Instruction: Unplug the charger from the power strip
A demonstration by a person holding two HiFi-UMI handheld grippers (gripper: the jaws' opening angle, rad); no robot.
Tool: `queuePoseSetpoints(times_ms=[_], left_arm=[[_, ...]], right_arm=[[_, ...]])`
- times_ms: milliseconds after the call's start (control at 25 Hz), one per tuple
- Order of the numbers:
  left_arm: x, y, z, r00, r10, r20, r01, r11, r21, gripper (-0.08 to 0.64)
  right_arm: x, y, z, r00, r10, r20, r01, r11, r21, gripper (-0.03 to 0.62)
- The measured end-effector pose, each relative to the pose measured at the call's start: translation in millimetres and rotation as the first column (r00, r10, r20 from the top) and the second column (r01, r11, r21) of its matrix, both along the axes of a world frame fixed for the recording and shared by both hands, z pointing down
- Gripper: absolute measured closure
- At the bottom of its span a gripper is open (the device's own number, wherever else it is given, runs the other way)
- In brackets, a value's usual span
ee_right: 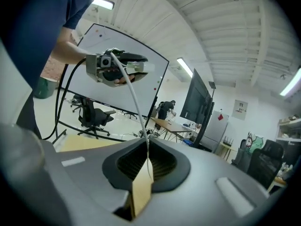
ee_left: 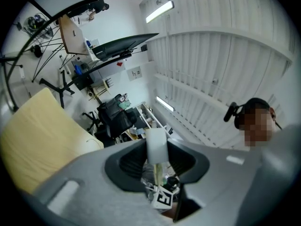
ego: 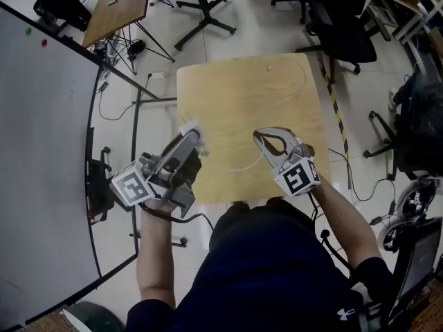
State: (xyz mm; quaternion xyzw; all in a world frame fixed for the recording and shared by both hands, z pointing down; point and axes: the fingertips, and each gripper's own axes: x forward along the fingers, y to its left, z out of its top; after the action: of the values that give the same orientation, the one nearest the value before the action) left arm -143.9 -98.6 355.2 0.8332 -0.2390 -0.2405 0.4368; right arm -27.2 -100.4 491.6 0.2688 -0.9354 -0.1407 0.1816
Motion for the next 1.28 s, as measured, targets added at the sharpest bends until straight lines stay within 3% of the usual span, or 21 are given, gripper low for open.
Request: queuePoseSetpoints(times_ms=[240, 440, 560, 720, 880, 1120, 1280], left_arm=[[-14, -6, -6, 0.997, -0.078, -0.011, 0.077, 0.997, -0.013, 0.423], [-15, -13, 1, 0.996, -0.086, 0.021, 0.087, 0.996, -0.028, 0.423], [-6, -11, 17, 0.999, -0.039, 0.032, 0.04, 0.997, -0.064, 0.423], [37, 2, 23, 0.996, 0.079, 0.045, -0.077, 0.996, -0.051, 0.422], [71, 14, 22, 0.979, 0.192, 0.063, -0.189, 0.981, -0.041, 0.422], [86, 22, 13, 0.965, 0.263, 0.02, -0.262, 0.965, -0.031, 0.422], [90, 24, 18, 0.959, 0.271, 0.084, -0.269, 0.963, -0.028, 0.419]], right_arm=[[8, 5, -4, 0.996, 0.005, 0.092, 0.001, 0.997, -0.072, 0.575], [19, 19, -50, 0.986, -0.002, 0.165, 0.006, 1.0, -0.025, 0.575], [26, 14, -94, 0.964, 0.056, 0.259, -0.049, 0.998, -0.033, 0.575], [26, 10, -145, 0.971, -0.016, 0.238, -0.008, 0.995, 0.099, 0.575], [9, 2, -167, 0.975, -0.052, 0.215, 0.017, 0.987, 0.161, 0.575], [-22, -29, -162, 0.985, 0.006, 0.175, -0.021, 0.996, 0.088, 0.575], [-21, -42, -168, 0.979, 0.053, 0.196, -0.067, 0.996, 0.064, 0.575]])
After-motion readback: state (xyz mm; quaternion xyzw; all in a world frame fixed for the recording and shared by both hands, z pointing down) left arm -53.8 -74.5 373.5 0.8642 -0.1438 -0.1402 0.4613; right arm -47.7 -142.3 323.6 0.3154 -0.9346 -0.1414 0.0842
